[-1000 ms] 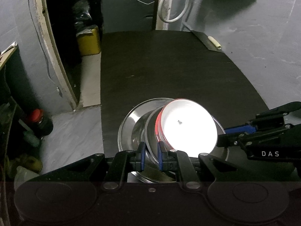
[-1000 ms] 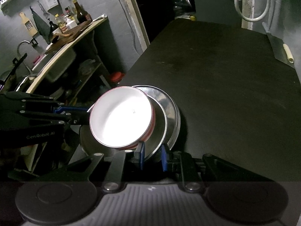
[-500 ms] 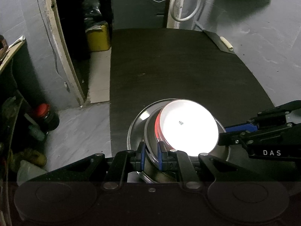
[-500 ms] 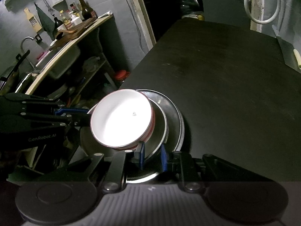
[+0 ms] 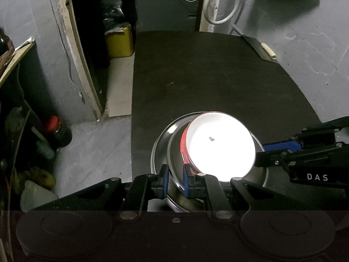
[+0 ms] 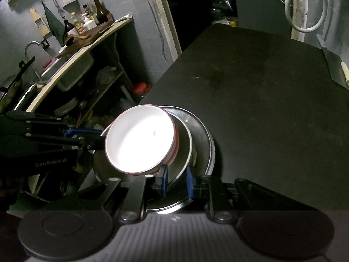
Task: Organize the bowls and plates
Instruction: 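Lower the steel bowl into the steel basin onto the plate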
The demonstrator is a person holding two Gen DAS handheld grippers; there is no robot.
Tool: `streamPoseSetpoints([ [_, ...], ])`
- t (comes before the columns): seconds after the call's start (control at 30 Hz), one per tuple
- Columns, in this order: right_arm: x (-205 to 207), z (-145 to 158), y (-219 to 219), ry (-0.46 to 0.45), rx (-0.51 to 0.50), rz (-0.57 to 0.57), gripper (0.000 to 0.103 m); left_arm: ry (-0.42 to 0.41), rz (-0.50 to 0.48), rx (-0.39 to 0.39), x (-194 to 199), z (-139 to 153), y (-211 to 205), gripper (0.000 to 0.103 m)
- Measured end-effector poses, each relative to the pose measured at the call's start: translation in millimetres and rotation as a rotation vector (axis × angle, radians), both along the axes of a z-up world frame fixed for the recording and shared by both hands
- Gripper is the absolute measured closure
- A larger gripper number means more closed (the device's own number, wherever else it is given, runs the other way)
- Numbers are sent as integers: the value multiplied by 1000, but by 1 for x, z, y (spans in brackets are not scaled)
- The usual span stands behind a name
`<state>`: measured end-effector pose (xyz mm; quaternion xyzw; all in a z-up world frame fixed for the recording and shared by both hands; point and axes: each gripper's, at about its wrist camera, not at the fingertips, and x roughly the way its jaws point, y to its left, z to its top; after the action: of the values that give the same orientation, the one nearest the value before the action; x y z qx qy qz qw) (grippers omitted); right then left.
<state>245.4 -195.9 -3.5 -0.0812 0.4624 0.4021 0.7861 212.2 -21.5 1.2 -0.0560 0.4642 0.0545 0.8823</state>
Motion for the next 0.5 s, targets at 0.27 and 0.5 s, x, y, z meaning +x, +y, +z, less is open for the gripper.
streamPoseSetpoints([
  [0.27,1,-1,0,3,14,-6,80,0,19,5,0,0,2,89],
  [0.5,2,-2,-1,-3,8,-18,73,2,29,25,-2,-1,-1,81],
])
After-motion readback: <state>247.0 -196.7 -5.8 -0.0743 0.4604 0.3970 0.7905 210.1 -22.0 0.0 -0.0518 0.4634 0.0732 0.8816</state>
